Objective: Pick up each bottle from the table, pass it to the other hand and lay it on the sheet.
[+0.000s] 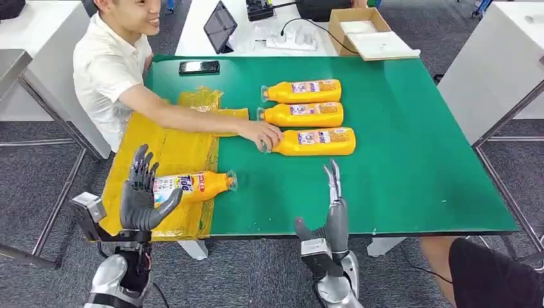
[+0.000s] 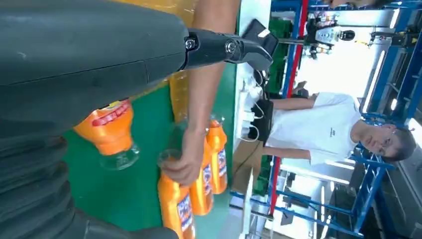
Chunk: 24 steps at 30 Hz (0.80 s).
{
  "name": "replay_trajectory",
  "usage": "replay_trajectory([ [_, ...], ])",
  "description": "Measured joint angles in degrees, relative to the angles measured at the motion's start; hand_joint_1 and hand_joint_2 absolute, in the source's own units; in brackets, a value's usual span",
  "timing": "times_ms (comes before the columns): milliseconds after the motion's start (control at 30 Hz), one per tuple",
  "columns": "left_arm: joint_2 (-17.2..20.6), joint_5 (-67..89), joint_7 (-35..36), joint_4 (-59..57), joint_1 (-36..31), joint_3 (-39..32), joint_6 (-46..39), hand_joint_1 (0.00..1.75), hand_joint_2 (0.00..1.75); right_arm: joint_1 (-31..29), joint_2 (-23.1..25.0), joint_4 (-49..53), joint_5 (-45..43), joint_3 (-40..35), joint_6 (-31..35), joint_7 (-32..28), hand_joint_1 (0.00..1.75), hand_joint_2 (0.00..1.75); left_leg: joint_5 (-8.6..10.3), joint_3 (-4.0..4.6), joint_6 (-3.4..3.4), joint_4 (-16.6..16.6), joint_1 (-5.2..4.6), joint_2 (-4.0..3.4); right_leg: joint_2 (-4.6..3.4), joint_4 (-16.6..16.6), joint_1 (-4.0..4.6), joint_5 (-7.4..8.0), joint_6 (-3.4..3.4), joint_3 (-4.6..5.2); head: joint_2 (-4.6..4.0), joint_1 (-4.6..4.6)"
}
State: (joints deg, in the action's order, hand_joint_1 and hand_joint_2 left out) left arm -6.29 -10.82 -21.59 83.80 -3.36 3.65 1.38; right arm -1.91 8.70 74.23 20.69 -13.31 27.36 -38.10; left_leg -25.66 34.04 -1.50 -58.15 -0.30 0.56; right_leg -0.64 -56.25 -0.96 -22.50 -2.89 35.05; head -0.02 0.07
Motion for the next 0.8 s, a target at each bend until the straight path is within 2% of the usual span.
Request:
replay_trajectory([
  [200,-0.79,0.66,-2.37,0.68,3.79,0.26,-0.09,0.0,1.75,-0.89,-2.06,-1.71,5.13,0.55,2.15,0.81,0.0,1.75,0.0,0.02,0.0,0.0,-0.01,0.0,0.0,0.0,0.0,0.0,0.0,0.0,0.0,0.0],
  [333,-1.07,1.77,-3.39,2.01,5.22,0.24,-0.09,0.0,1.75,-1.99,-4.63,-2.56,11.94,1.18,3.0,4.65,0.0,1.75,0.0,0.02,0.0,0.0,-0.01,0.02,0.01,0.01,0.0,0.0,0.0,0.0,0.0,0.0],
  [633,-1.4,1.99,-3.5,2.86,6.06,0.2,-0.09,0.0,1.75,-2.87,-7.02,-3.52,13.03,1.99,3.0,5.38,0.0,1.75,0.0,0.02,0.0,0.0,0.0,0.01,0.0,0.0,0.01,0.0,-0.01,0.0,0.0,0.0],
  [800,-1.71,2.45,-4.27,2.86,5.79,0.2,-0.07,0.0,1.75,-4.24,-9.05,-4.92,18.79,2.54,2.82,10.54,0.0,1.75,0.0,0.02,-0.01,0.0,-0.01,0.02,0.01,0.01,0.0,0.01,-0.01,0.01,0.0,0.0],
])
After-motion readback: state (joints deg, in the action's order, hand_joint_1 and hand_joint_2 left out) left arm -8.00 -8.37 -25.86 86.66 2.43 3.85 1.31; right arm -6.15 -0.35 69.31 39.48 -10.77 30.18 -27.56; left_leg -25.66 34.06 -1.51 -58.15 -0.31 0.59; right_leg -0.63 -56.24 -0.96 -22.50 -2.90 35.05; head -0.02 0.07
